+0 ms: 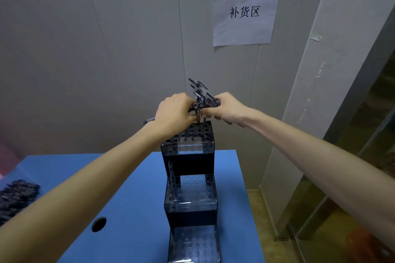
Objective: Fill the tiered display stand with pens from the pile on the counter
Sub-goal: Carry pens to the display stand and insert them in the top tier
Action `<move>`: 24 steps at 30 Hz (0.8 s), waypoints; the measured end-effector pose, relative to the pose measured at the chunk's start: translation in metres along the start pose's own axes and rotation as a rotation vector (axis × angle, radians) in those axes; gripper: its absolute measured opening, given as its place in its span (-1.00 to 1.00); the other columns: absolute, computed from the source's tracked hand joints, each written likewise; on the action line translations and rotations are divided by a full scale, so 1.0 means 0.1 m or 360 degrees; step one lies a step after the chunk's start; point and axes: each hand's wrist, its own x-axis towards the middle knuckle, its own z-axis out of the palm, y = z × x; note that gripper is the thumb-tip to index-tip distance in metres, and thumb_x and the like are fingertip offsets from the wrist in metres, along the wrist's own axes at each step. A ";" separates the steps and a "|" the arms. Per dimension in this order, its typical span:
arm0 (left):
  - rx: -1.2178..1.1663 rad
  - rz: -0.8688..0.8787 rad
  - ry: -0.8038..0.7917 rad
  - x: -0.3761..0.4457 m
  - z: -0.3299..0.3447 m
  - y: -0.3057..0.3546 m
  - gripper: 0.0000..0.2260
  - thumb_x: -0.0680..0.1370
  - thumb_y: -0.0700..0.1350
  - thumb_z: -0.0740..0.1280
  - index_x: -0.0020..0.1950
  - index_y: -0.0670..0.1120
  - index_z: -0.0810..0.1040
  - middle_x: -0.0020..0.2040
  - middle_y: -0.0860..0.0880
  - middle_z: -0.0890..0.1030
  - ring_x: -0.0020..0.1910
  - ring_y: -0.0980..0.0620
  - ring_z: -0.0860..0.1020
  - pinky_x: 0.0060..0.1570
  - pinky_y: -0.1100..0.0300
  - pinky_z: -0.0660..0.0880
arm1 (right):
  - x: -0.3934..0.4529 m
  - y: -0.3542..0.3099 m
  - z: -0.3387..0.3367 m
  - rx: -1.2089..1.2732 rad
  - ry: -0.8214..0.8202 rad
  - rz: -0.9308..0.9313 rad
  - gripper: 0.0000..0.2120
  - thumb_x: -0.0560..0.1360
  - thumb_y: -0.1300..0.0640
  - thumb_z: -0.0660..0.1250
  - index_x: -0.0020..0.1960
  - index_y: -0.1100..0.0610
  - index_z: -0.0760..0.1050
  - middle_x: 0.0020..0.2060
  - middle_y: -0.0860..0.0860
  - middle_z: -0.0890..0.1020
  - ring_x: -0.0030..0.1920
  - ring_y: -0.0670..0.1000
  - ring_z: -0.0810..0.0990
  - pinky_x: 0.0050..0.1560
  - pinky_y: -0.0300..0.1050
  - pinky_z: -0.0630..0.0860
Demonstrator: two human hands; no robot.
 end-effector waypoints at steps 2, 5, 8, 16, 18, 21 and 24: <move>0.0063 0.0022 -0.0002 -0.02 0.00 0.02 -0.79 0.57 0.11 0.40 0.00 -0.02 0.66 0.02 -0.02 0.57 -0.19 -0.08 0.50 -0.23 0.09 0.35 | -0.01 -0.01 -0.01 0.0027 0.0005 0.0028 -0.81 0.52 0.15 0.48 -0.24 0.11 0.57 -0.54 -0.14 0.53 -0.53 -0.12 0.36 -0.59 -0.26 0.23; 0.0153 0.0015 -0.0050 -0.01 0.01 0.03 -0.74 0.54 0.15 0.44 0.03 -0.03 0.65 0.09 -0.03 0.54 -0.17 -0.10 0.54 -0.20 0.07 0.40 | -0.03 -0.04 -0.05 0.0034 -0.0049 0.0044 -0.84 0.51 0.15 0.49 -0.21 0.11 0.57 -0.51 -0.14 0.54 -0.50 -0.11 0.36 -0.58 -0.25 0.23; 0.0059 0.0003 -0.0101 0.01 -0.01 0.01 -0.60 0.49 0.19 0.47 0.20 -0.03 0.60 0.15 -0.05 0.50 -0.09 -0.14 0.57 -0.13 0.04 0.49 | -0.04 -0.01 -0.09 0.0068 -0.0045 0.0041 -0.86 0.52 0.13 0.49 -0.18 0.11 0.59 -0.48 -0.14 0.54 -0.48 -0.11 0.37 -0.53 -0.23 0.23; -0.0641 -0.0243 -0.0023 0.00 -0.20 0.00 -0.76 0.61 -0.01 0.22 0.24 -0.06 0.36 0.02 -0.04 0.62 -0.07 -0.06 0.61 -0.04 -0.03 0.53 | -0.05 0.11 -0.09 0.0338 0.0321 0.0031 -0.82 0.65 0.10 0.29 0.03 0.23 0.52 -0.35 0.05 0.64 -0.35 0.00 0.52 -0.31 -0.15 0.45; -0.0858 -0.0282 0.0025 -0.01 -0.26 -0.01 -0.88 0.67 -0.09 0.16 0.17 -0.08 0.33 -0.01 -0.07 0.64 -0.17 -0.03 0.59 -0.18 0.04 0.49 | -0.07 0.09 -0.13 0.0389 0.0331 0.0071 -0.83 0.66 0.10 0.25 0.09 0.21 0.49 -0.30 0.11 0.70 -0.36 0.02 0.55 -0.30 -0.14 0.48; -0.1187 -0.0324 0.0072 0.01 -0.28 -0.07 -0.91 0.72 -0.13 0.11 0.16 -0.09 0.37 0.08 -0.02 0.66 -0.21 0.00 0.56 -0.24 0.11 0.48 | -0.10 0.08 -0.16 0.0561 0.0324 0.0165 -0.82 0.65 0.11 0.25 0.09 0.21 0.53 -0.25 0.14 0.71 -0.37 0.01 0.54 -0.26 -0.15 0.50; -0.1509 -0.0318 0.0099 0.00 -0.30 -0.11 -0.87 0.73 -0.12 0.15 0.11 -0.13 0.46 0.02 -0.11 0.70 -0.19 -0.04 0.64 -0.23 0.10 0.57 | -0.12 0.12 -0.15 0.0501 0.0414 0.0181 -0.75 0.64 0.03 0.29 0.03 0.17 0.65 -0.17 0.05 0.60 -0.21 0.00 0.50 -0.13 -0.13 0.44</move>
